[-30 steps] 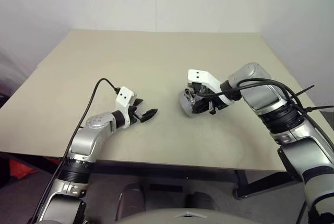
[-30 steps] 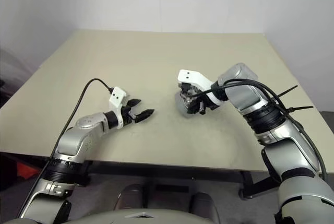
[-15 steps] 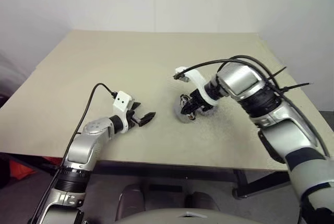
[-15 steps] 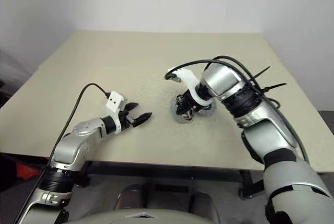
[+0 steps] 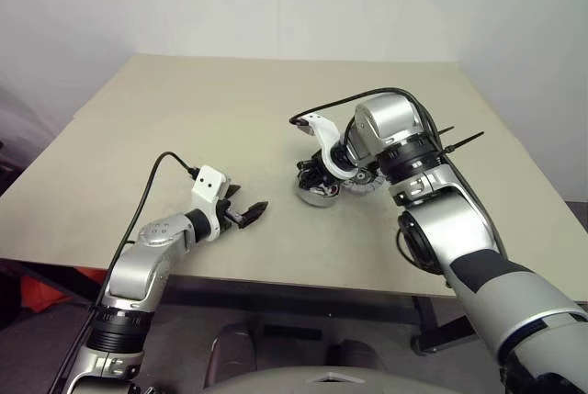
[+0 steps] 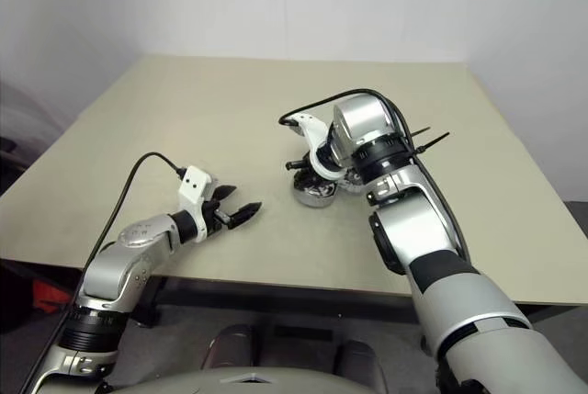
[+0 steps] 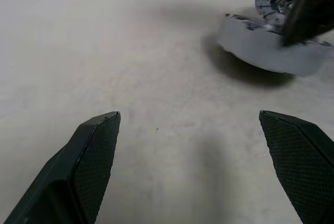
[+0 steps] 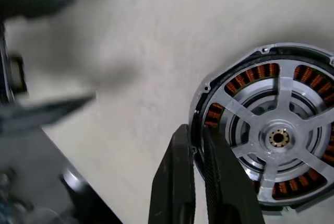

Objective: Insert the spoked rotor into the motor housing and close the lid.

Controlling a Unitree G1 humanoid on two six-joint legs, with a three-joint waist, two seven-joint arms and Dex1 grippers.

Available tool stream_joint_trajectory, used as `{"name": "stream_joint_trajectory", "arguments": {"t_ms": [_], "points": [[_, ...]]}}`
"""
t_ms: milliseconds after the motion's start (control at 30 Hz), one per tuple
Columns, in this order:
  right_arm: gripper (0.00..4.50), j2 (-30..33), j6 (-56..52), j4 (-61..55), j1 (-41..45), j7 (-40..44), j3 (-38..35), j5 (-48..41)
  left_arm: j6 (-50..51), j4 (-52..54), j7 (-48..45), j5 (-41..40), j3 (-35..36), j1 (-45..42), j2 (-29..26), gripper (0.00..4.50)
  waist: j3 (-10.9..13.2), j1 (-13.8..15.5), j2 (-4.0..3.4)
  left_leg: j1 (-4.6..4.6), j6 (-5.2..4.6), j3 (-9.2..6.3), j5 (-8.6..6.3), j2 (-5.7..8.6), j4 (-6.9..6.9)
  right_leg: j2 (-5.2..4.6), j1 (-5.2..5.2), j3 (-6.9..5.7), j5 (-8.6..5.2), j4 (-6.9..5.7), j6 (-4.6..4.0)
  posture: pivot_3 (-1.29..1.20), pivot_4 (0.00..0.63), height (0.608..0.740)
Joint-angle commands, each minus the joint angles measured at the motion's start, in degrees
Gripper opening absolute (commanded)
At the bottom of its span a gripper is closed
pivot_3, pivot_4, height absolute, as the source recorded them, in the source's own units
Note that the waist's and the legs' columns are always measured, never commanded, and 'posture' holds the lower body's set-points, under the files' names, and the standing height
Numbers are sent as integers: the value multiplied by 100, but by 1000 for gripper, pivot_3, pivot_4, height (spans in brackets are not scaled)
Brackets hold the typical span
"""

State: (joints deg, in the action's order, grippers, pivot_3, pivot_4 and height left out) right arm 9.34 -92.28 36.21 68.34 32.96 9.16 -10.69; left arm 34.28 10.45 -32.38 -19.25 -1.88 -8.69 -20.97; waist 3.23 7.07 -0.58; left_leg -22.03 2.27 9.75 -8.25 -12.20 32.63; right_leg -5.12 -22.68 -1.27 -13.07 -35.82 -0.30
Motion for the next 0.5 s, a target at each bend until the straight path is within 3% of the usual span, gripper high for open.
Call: {"name": "stream_joint_trajectory", "arguments": {"t_ms": [33,67,367,500], "points": [[30,-71,31,43,246,-696,-561,261,-28,233,16,-43,23,-45,-3,4500,0,7,0,0,7,0,4,0,-7,1,-3,0,1,1,2,0,0,740],[30,-84,68,50,235,-751,-604,238,-31,223,18,-41,23,-57,-8,4500,0,11,0,0,12,0,8,1,-15,2,-5,0,2,1,3,0,0,740],[2907,-115,231,-219,316,-906,-496,51,-70,90,-34,-25,67,-163,-103,4500,0,13,0,-3,38,0,23,3,-27,4,-11,-1,9,0,1,0,0,740],[2907,-81,-17,-362,628,-756,-542,-248,-86,14,-64,-20,59,-232,-130,4500,0,7,-1,-33,38,1,21,-5,-38,18,-45,-3,31,6,-34,0,0,740]]}}
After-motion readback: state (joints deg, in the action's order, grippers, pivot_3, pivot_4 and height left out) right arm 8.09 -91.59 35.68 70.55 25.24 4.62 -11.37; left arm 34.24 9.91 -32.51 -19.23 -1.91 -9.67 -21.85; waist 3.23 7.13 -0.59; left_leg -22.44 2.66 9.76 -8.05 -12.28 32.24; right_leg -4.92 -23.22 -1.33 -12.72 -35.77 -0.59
